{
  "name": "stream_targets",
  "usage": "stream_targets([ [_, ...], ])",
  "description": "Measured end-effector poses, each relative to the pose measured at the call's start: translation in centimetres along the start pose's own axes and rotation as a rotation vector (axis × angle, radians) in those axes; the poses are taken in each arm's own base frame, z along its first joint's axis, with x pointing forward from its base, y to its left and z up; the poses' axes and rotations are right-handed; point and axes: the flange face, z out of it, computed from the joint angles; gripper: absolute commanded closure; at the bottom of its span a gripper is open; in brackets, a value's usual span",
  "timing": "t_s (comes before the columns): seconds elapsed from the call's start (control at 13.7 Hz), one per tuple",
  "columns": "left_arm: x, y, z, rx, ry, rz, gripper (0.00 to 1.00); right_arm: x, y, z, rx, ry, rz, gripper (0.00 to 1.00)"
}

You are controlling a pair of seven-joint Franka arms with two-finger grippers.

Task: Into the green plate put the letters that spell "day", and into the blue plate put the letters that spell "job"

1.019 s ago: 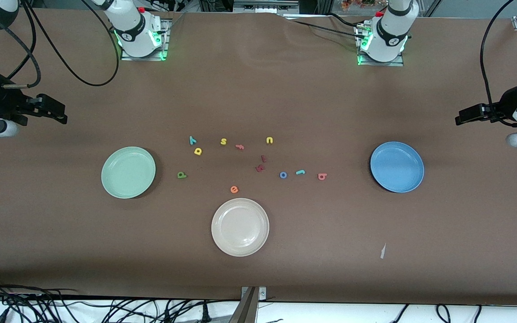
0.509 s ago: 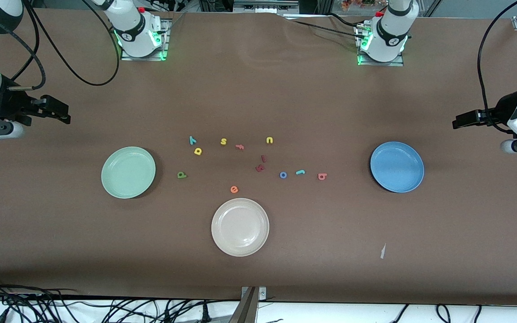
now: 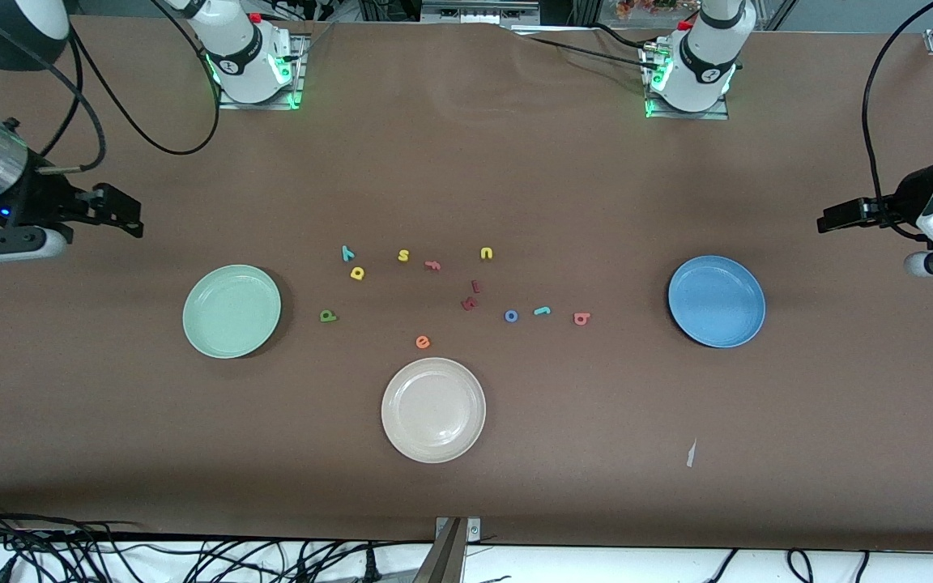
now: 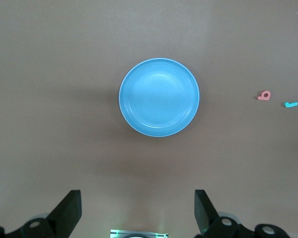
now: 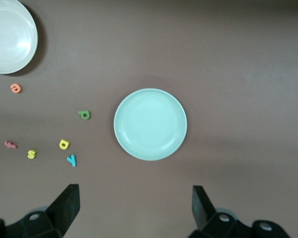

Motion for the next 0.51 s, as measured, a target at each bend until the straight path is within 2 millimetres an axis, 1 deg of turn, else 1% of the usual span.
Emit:
stream_targets([
  [0.07,0.0,0.0,0.0,0.0,0.0,0.0,0.0,0.1,-0.3,0.7,0.001,0.001,-0.005,0.0],
  [0.15,0.0,0.0,0.0,0.0,0.0,0.0,0.0,0.1,-0.6,0.8,0.001,0.002,-0.01,0.0],
  [0.22,0.0,0.0,0.0,0.0,0.0,0.0,0.0,-0.1,-0.8,0.4,0.001,0.009,-0.013,0.0],
  [0.51,0.0,0.0,0.0,0.0,0.0,0.0,0.0,-2.4,-0.8,-3.4,-0.009,0.025,-0.01,0.0],
])
